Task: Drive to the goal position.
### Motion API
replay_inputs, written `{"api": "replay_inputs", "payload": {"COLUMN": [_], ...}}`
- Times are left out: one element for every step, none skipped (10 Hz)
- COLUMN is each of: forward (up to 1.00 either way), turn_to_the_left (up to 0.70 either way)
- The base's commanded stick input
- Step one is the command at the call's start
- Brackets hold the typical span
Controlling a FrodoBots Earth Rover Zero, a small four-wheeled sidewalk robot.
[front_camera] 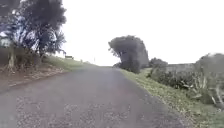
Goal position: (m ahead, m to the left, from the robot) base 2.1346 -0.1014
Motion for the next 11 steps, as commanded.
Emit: {"api": "replay_inputs", "payload": {"forward": [1.00, 1.00, 1.00, 1.00, 1.00, 1.00, 1.00, 1.00, 1.00, 1.00, 1.00], "turn_to_the_left": [0.00, 0.00, 0.00, 0.00, 0.00, 0.00, 0.00, 0.00, 0.00, 0.18, 0.18]}}
